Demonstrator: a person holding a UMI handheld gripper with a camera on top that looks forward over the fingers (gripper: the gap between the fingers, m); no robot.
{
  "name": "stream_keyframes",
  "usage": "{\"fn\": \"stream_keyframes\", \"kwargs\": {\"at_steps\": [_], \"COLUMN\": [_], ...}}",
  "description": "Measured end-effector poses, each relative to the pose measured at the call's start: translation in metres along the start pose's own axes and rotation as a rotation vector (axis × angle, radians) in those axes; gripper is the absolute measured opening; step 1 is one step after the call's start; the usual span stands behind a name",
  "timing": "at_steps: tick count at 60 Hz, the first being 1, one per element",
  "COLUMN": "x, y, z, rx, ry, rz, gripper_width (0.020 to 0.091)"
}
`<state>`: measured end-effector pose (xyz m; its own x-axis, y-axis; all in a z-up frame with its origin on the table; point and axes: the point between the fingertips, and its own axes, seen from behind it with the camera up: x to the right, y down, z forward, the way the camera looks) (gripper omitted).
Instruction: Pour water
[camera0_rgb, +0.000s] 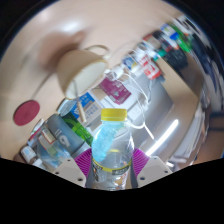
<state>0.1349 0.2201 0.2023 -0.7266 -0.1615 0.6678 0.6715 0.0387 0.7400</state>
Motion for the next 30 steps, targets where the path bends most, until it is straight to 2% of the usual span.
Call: {"fn": "stream_keyframes", "kwargs": {"at_steps": [9, 13, 16, 17, 23, 26, 30], "x": [0.027, 0.01, -0.007, -0.007, -0.02, -0.042, -0.068], "y": [0.066, 0.07, 0.06, 0.065, 0.027, 0.02, 0.023], "z": [0.004, -0.004, -0.01, -0.008, -0.023, -0.021, -0.022], "rx": [-0.113, -0.143, -0.136, -0.111, 0.023, 0.006, -0.032], "ry": [-0.013, -0.02, -0.069, -0.116, -0.22, -0.253, -0.237], "rz": [0.784, 1.206, 1.485, 1.557, 2.084, 2.242, 2.36], "gripper_width": [0.0521, 0.0522, 0.0523, 0.0524, 0.0525, 0.0522, 0.0524]}}
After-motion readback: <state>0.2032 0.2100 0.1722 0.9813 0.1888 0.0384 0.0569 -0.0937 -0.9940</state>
